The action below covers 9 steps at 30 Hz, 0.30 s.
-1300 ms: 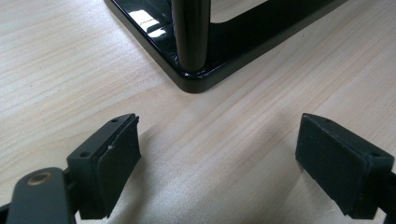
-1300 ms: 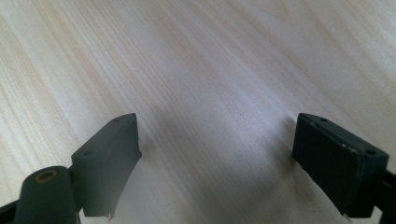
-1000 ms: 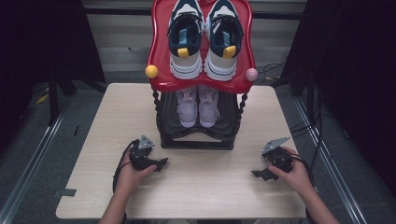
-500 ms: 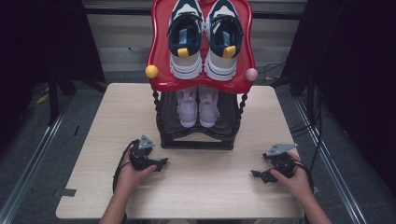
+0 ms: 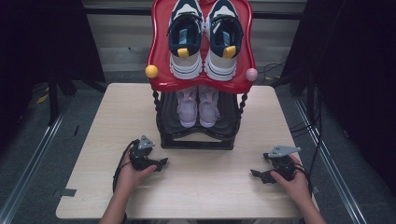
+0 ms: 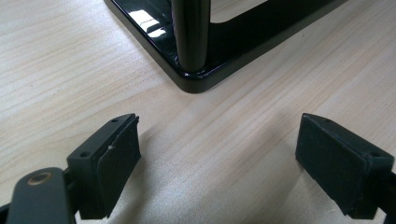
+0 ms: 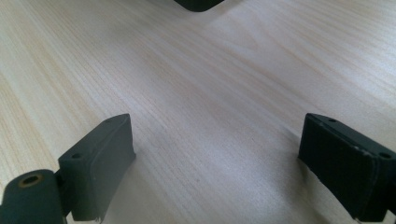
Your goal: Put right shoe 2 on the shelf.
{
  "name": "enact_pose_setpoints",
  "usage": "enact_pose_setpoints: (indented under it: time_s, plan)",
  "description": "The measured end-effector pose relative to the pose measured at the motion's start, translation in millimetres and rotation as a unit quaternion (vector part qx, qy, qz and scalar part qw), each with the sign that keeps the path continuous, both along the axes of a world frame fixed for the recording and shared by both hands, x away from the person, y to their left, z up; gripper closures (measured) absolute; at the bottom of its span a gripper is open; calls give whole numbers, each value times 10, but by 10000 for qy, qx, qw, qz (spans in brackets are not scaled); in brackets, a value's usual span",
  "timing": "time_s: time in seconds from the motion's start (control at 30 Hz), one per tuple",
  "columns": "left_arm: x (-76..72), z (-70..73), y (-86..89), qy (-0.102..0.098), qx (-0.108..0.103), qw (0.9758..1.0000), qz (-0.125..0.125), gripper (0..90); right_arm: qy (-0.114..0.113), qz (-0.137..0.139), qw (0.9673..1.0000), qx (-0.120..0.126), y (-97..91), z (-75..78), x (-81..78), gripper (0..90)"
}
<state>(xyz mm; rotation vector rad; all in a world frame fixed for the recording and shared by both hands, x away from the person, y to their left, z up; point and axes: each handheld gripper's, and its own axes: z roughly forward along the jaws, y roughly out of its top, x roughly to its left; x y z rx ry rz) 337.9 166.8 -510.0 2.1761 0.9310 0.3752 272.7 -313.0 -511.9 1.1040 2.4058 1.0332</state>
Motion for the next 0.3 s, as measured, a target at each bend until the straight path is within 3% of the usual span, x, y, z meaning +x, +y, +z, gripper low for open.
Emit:
enact_pose_setpoints:
  time_s: [0.3]
  plan:
    - [0,0,0,4,-5,10000,-2,133,0,-39,10000,-16,5,0,-6,88]
